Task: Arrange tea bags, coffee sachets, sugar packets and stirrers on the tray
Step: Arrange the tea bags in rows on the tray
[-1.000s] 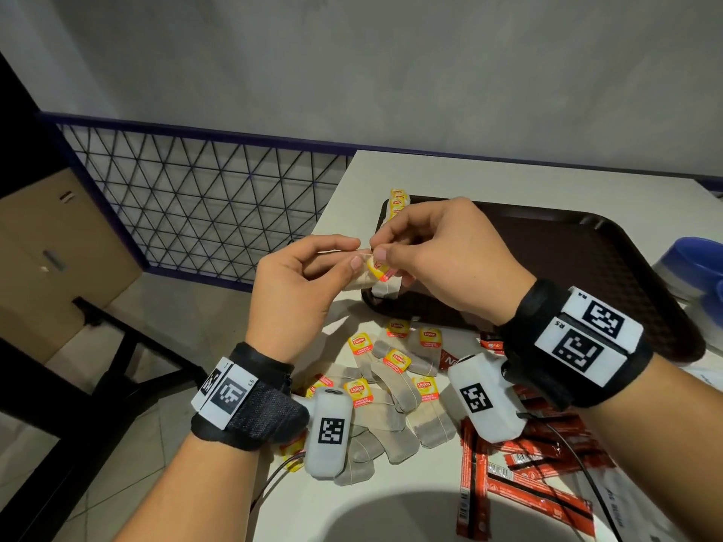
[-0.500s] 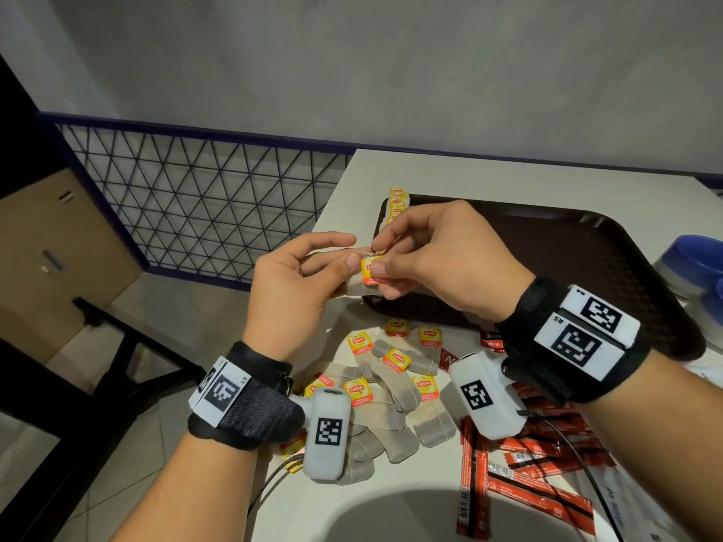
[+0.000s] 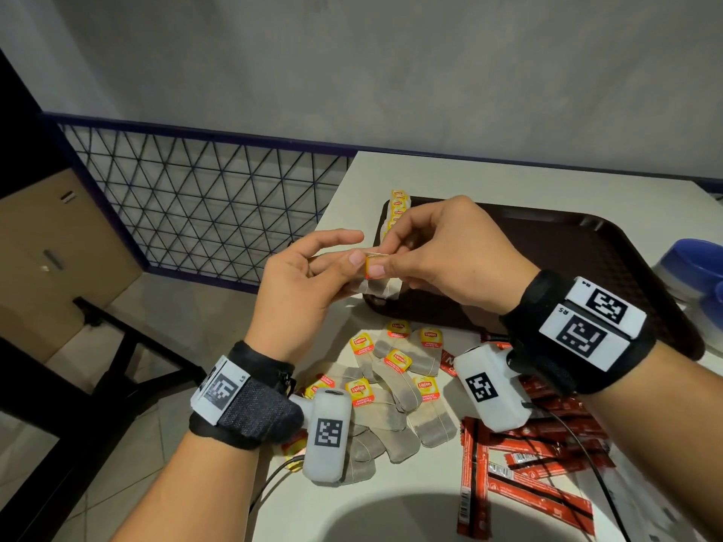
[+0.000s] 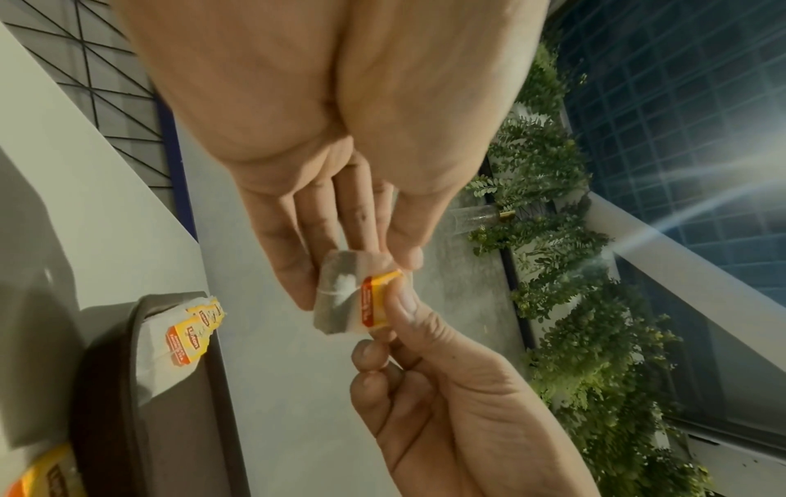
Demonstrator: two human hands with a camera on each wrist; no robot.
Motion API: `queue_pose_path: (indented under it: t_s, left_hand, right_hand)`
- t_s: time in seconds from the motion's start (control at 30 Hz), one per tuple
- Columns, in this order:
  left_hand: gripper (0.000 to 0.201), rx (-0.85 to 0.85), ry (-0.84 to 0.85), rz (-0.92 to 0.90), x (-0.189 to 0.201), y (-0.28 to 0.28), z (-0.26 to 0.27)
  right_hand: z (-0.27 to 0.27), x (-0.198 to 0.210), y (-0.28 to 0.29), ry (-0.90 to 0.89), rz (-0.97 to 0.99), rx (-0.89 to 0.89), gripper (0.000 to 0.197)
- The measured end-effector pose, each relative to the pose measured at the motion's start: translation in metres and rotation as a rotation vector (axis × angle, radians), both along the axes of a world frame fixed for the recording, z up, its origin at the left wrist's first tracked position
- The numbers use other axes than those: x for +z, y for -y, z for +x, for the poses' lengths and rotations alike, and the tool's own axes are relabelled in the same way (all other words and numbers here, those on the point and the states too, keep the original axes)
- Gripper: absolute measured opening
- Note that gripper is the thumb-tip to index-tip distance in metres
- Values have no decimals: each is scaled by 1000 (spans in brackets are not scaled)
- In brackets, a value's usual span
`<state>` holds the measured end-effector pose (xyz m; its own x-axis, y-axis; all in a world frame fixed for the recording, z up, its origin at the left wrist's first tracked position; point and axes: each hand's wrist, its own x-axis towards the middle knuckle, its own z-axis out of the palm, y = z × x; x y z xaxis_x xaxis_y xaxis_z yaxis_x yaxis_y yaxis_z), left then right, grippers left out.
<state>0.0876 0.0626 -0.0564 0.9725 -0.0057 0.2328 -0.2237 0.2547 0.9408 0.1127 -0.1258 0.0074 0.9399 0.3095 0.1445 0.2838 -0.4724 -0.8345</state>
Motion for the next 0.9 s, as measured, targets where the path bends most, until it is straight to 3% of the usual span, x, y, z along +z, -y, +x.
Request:
queue_pose_path:
  t_s: [0.13, 0.33, 0.63, 0.9]
  left_hand:
    - [37, -72, -22, 23, -4, 2, 0]
    - [43, -71, -4, 57, -7, 2, 1]
    - [46, -77, -22, 114, -10, 2, 0]
    - [34, -76, -10, 83, -8, 6, -2]
  right_hand:
    - [4, 2, 6, -33, 16, -33, 20]
    - [3, 2, 7, -206, 230, -4, 21]
    - [2, 0, 6, -163, 173, 7, 11]
    - [1, 1, 7, -130, 173, 53, 21]
